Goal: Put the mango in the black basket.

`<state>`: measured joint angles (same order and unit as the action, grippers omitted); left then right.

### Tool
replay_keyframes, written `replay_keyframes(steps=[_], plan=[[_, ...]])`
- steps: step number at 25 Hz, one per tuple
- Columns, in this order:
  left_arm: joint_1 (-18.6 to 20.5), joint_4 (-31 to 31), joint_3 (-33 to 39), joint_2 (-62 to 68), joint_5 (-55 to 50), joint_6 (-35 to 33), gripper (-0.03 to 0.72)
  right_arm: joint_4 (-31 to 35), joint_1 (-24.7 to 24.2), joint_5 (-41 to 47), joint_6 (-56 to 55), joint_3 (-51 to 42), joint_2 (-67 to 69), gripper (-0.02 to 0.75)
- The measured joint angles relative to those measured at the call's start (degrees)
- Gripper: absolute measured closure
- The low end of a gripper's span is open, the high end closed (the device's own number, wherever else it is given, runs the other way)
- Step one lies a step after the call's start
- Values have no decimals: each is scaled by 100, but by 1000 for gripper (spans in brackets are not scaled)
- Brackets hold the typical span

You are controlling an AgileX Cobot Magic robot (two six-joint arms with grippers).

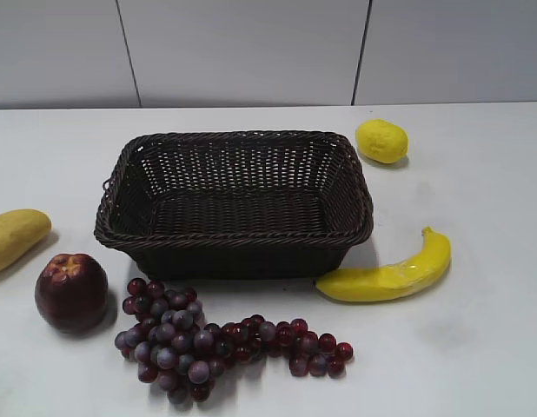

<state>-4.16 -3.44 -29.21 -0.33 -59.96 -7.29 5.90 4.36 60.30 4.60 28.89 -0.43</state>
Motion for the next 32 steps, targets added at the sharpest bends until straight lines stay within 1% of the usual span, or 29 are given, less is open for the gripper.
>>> replay_keyframes(steps=[27,32], plan=[[0,0,0,0,6,0,133,0,0,0,0,0,0,145],[0,67,-80,58,173,0,133,0,0,0,0,0,0,145]])
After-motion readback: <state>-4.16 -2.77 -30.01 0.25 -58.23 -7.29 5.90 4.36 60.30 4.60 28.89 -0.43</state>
